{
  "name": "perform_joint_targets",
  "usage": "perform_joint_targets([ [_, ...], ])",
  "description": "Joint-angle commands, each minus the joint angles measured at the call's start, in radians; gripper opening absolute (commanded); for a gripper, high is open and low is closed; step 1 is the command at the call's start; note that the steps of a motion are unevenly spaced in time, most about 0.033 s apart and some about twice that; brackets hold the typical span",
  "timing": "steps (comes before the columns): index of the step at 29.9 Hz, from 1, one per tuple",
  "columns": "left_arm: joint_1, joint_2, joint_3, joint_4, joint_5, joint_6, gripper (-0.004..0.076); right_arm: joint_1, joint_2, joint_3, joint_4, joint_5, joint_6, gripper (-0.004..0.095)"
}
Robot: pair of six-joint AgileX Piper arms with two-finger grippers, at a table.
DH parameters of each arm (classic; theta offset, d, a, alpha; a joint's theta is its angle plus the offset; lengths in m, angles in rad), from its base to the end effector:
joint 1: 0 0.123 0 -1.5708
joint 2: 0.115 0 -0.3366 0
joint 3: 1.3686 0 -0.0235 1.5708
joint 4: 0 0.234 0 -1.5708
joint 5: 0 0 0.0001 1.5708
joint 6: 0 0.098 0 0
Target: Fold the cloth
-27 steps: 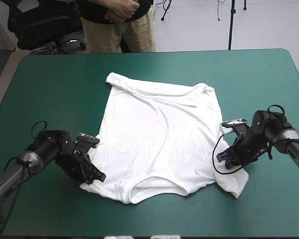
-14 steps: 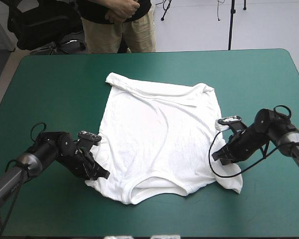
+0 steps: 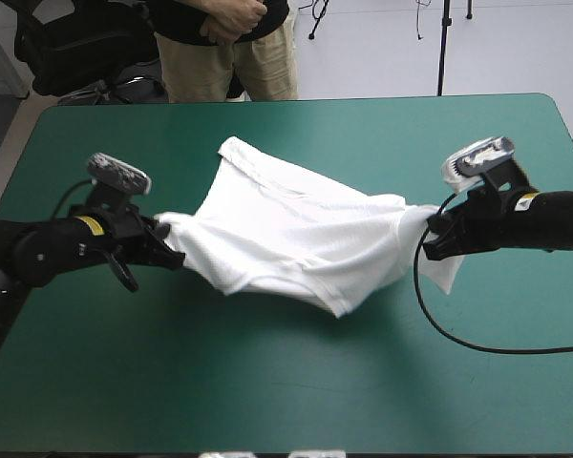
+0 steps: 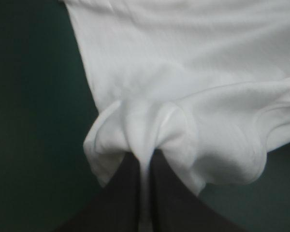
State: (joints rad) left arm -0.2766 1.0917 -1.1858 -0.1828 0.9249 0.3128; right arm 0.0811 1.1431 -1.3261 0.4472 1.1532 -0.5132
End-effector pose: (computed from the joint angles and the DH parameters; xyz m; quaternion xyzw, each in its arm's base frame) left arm 0.1672 -0.0623 0.4377 0.2447 0.8787 -0.0816 0.4018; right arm 0.1718 0.0528 0.4611 -0.2532 0.8826 0.1455 0.3685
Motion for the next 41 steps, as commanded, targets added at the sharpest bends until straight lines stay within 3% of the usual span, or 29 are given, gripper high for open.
perform_joint_targets([
  [1,-0.005,-0.044,-0.21,0.038,-0.045,-0.004,-0.0017,-0.006,-0.042,-0.164,0.039,-0.012,-0.012,-0.0017],
  [6,-0.005,-0.044,-0.496,0.059,-0.062,0.036,-0.0017,-0.006,-0.042,-0.415,0.042,0.002,-0.01,-0.0017],
  [11,-0.005,-0.042,-0.739,0.109,-0.149,0.08,-0.0017,-0.006,-0.042,-0.617,0.054,0.005,-0.008,-0.0017],
  [18,-0.005,-0.018,-0.937,0.209,-0.171,0.078,-0.0017,-0.006,-0.042,-0.797,0.054,0.037,0.013,-0.0017],
  [25,-0.005,0.028,-0.897,0.216,-0.112,0.054,-0.0017,-0.006,-0.038,-0.836,0.042,0.071,0.022,-0.0017],
  [29,-0.005,0.081,-0.823,0.216,-0.067,0.052,-0.0017,-0.006,-0.001,-0.816,-0.035,0.095,0.08,-0.0017],
  [37,-0.005,0.258,-0.645,0.218,-0.084,0.025,-0.0017,-0.006,0.14,-0.606,-0.149,0.079,0.1,-0.0017],
  [41,-0.005,0.397,-0.615,0.213,-0.166,0.024,-0.0017,-0.008,0.283,-0.524,-0.149,-0.019,0.088,-0.0017],
])
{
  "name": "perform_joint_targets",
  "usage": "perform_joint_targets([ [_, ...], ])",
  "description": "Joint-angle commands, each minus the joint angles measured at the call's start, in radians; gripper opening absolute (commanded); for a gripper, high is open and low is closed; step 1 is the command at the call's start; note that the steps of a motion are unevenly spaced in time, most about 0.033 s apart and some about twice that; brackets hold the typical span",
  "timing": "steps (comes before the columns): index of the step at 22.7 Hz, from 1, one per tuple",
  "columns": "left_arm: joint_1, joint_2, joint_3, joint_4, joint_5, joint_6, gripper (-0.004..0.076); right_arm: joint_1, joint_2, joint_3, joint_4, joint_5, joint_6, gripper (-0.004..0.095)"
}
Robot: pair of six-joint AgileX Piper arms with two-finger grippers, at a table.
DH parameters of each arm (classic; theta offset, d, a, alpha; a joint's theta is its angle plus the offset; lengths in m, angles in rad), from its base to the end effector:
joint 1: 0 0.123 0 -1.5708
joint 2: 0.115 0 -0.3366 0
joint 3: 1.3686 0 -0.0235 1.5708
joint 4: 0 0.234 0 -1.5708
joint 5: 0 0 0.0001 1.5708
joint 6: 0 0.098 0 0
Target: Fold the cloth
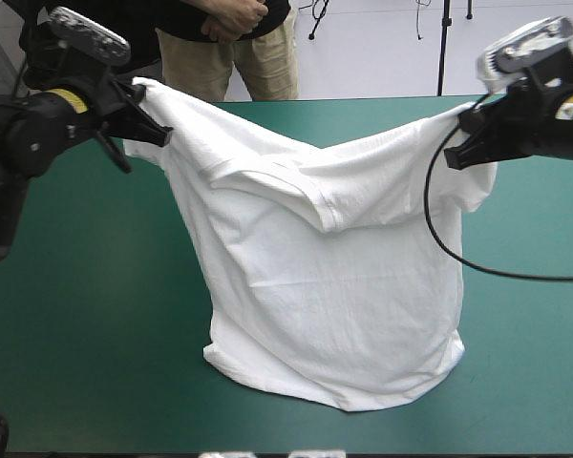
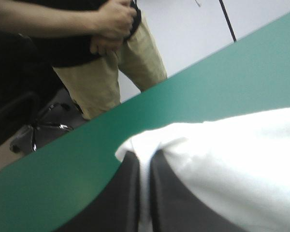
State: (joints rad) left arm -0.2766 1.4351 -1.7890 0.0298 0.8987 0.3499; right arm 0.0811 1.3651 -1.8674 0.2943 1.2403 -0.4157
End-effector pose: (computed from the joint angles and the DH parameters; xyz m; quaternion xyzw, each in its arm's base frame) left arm 0.2724 -0.0749 0.5373 0.2632 0.8071 0.0341 0.5273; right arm 0.2237 0.0452 0.5517 -0.2363 0.8545 0.0702 0.4572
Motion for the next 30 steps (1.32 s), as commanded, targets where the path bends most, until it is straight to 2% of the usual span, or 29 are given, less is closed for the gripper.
perform_joint_targets([
  [1,-0.005,0.093,-0.012,0.005,-0.185,-0.013,-0.0017,-0.008,0.108,0.019,0.004,-0.13,-0.01,-0.0018],
  [5,-0.003,0.232,-0.014,0.013,-0.408,-0.016,-0.0017,-0.008,0.301,-0.006,0.024,-0.227,-0.032,-0.0018],
  [7,-0.003,0.295,-0.014,0.013,-0.487,-0.016,-0.0017,-0.008,0.387,-0.05,0.026,-0.263,-0.032,-0.0018],
  [11,-0.001,0.396,-0.014,0.013,-0.593,-0.018,-0.0017,-0.011,0.556,-0.178,0.026,-0.296,-0.02,-0.0017],
  [14,0.014,0.47,-0.014,-0.009,-0.635,-0.05,-0.0017,-0.011,0.697,-0.335,0.026,-0.262,-0.012,-0.0017],
  [16,0.026,0.503,-0.014,-0.03,-0.606,-0.069,-0.0007,-0.017,0.777,-0.444,0.029,-0.2,-0.003,0.0002],
  [18,0.038,0.511,-0.014,-0.053,-0.548,-0.086,0.0064,-0.031,0.815,-0.512,0.031,-0.148,0.016,0.0132],
  [19,0.041,0.511,-0.014,-0.053,-0.517,-0.086,0.0174,-0.047,0.819,-0.53,0.031,-0.144,0.022,0.0265],
  [20,0.043,0.509,-0.014,-0.053,-0.503,-0.086,0.0228,-0.057,0.819,-0.534,0.031,-0.144,0.022,0.0349],
  [21,0.044,0.5,-0.014,-0.053,-0.468,-0.086,0.0362,-0.074,0.815,-0.554,0.034,-0.131,0.014,0.0509],
  [22,0.044,0.488,-0.014,-0.053,-0.425,-0.086,0.0433,-0.087,0.806,-0.568,0.047,-0.106,0.014,0.0633],
  [23,0.044,0.469,-0.014,-0.053,-0.39,-0.084,0.0448,-0.1,0.789,-0.57,0.058,-0.081,0.014,0.0704],
  [25,0.044,0.416,-0.014,-0.053,-0.276,-0.055,0.043,-0.116,0.744,-0.57,0.06,0.009,0.014,0.0717],
  [26,0.044,0.368,-0.014,-0.053,-0.17,-0.052,0.0419,-0.123,0.695,-0.551,0.053,0.009,0.064,0.0683],
  [27,0.044,0.348,-0.014,-0.053,-0.115,-0.052,0.0416,-0.126,0.665,-0.541,0.051,0.009,0.091,0.0661],
  [30,0.048,0.243,-0.014,-0.068,0.17,-0.101,0.0413,-0.128,0.498,-0.44,0.033,0.009,0.119,0.0485],
])
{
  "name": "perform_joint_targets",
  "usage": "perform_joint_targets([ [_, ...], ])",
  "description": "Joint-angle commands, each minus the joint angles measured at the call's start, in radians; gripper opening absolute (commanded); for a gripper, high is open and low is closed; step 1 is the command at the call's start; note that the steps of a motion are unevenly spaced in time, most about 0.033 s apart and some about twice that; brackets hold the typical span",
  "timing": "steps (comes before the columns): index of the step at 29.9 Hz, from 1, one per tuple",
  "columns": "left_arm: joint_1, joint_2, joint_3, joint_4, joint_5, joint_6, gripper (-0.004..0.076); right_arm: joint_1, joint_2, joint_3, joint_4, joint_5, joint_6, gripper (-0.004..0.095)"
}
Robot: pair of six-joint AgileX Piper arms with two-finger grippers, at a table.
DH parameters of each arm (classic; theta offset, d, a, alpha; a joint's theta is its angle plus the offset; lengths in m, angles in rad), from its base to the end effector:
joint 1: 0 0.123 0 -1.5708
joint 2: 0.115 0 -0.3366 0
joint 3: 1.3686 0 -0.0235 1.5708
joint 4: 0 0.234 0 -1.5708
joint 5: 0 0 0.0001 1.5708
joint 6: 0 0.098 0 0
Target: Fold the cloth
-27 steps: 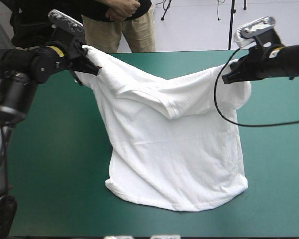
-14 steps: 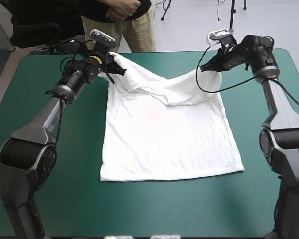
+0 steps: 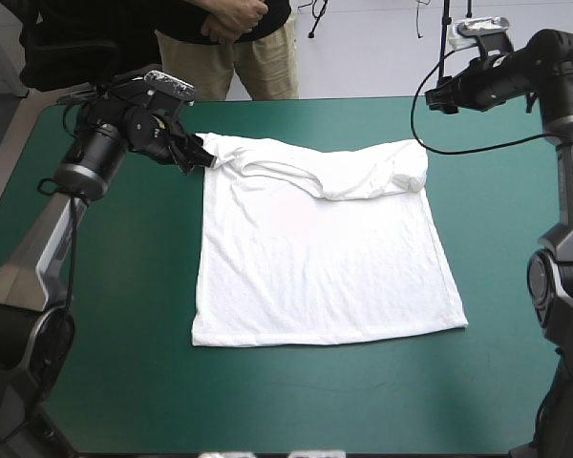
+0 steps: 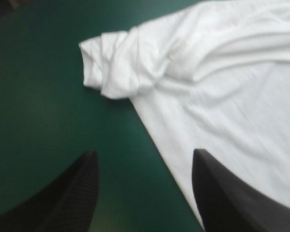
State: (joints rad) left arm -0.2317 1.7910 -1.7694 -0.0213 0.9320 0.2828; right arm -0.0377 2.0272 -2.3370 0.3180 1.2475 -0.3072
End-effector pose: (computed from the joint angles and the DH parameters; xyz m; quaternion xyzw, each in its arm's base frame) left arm 0.3948 -0.0949 0.4049 0.2359 0.9084 -0.0014 0.3451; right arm 0.4523 0.0120 0.4489 -0.1299 0.9149 0.0962 0.3700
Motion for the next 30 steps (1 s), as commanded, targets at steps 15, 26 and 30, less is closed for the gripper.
perform_joint_targets([
  [15,-0.001,-0.403,0.413,-0.264,0.263,-0.173,0.0413,-0.009,-0.744,0.759,-0.025,-0.004,0.031,0.0326],
  [26,-0.143,-0.472,0.864,-0.277,0.02,-0.204,0.0413,-0.009,-0.89,1.065,-0.012,-0.023,0.03,0.0339],
  [30,-0.169,-0.458,0.952,-0.27,-0.126,-0.233,0.0413,-0.009,-0.888,1.075,-0.012,-0.057,0.025,0.0338],
])
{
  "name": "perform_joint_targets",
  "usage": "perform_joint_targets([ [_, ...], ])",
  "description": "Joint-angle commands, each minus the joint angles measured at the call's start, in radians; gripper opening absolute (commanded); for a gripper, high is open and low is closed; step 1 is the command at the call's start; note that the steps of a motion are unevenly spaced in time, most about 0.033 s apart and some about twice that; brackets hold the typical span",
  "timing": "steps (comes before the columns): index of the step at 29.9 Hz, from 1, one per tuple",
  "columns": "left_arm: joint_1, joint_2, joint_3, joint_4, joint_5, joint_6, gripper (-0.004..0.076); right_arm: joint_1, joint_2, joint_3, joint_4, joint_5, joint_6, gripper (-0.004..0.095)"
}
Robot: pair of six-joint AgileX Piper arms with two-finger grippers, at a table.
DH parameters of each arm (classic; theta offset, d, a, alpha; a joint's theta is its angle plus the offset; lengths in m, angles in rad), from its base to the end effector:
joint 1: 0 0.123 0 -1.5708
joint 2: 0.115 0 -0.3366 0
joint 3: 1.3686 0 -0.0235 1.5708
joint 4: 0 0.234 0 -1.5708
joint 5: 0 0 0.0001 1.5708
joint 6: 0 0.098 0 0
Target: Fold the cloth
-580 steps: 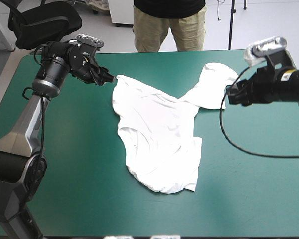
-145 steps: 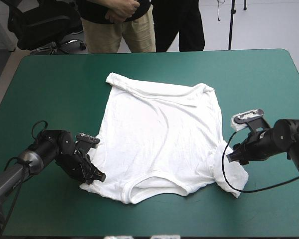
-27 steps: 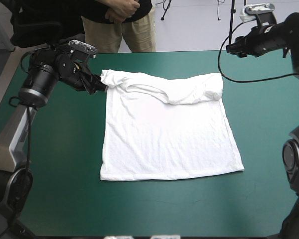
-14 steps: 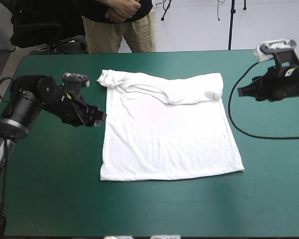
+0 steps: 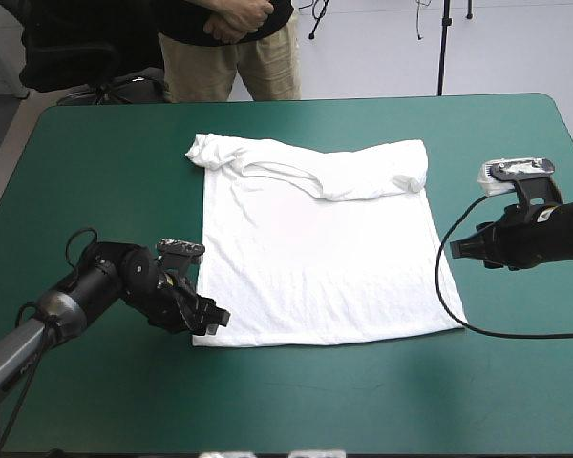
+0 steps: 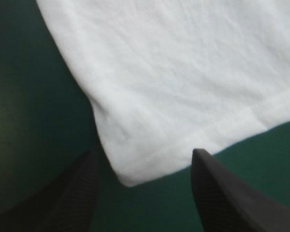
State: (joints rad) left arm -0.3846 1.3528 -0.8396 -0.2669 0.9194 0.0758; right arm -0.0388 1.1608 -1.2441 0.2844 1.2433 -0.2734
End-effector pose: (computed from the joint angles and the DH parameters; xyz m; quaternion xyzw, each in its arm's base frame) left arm 0.1880 -0.0983 0.2895 0.1582 0.9744 -0.1300 0.0926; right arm 0.1757 0.0192 0.4255 -0.1012 0.9541 0.1016 0.2629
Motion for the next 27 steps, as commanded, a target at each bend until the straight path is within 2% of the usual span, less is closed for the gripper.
perform_joint_targets([
  [1,-0.016,-0.01,0.034,-0.026,-0.129,-0.026,0.0413,-0.008,-0.022,-0.015,0.022,-0.071,-0.013,0.0338],
  [8,-0.016,0.118,0.077,-0.041,-0.155,-0.015,0.0399,-0.008,-0.003,-0.011,0.018,-0.091,-0.017,0.0337],
  [10,-0.016,0.142,0.076,-0.093,-0.155,0.037,0.0333,-0.008,0.001,-0.002,0.013,-0.089,-0.017,0.0337],
  [14,-0.016,0.146,0.076,-0.206,-0.155,0.171,0.0022,-0.008,0.001,0.048,0.012,-0.082,-0.017,0.0328],
  [15,-0.016,0.144,0.076,-0.218,-0.155,0.201,-0.0013,-0.006,0.001,0.064,0.01,-0.082,-0.02,0.0328],
  [20,-0.016,0.144,0.076,-0.204,-0.16,0.207,-0.0017,-0.006,0.001,0.145,0.002,-0.114,-0.072,0.0344],
  [25,-0.016,0.144,0.076,-0.204,-0.163,0.207,-0.0017,-0.006,0.001,0.253,0.031,-0.173,-0.13,0.0535],
  [27,-0.016,0.144,0.076,-0.202,-0.163,0.207,-0.0017,-0.006,0.008,0.286,0.011,-0.209,-0.133,0.0577],
])
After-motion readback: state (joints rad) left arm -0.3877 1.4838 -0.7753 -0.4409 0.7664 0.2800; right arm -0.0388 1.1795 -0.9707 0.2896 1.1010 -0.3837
